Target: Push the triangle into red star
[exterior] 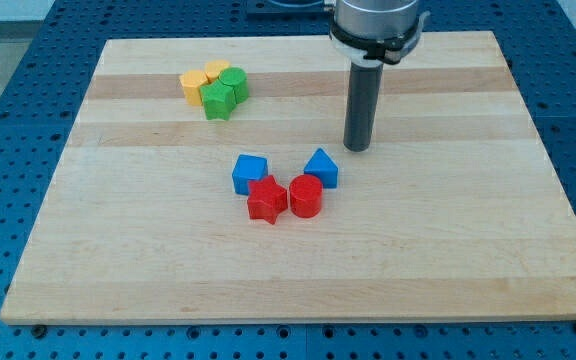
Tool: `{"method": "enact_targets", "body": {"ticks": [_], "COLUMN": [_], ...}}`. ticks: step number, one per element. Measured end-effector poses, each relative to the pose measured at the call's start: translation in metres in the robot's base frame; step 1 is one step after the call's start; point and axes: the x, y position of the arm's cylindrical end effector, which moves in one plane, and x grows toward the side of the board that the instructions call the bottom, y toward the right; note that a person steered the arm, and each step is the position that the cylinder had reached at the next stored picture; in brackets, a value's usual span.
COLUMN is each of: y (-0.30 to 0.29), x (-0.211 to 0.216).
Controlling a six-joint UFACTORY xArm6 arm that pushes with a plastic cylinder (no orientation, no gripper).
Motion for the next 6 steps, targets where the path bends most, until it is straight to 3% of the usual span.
{"method": "enact_targets", "body": {"ticks": [6], "y": [-0.038], "x": [0.020]}}
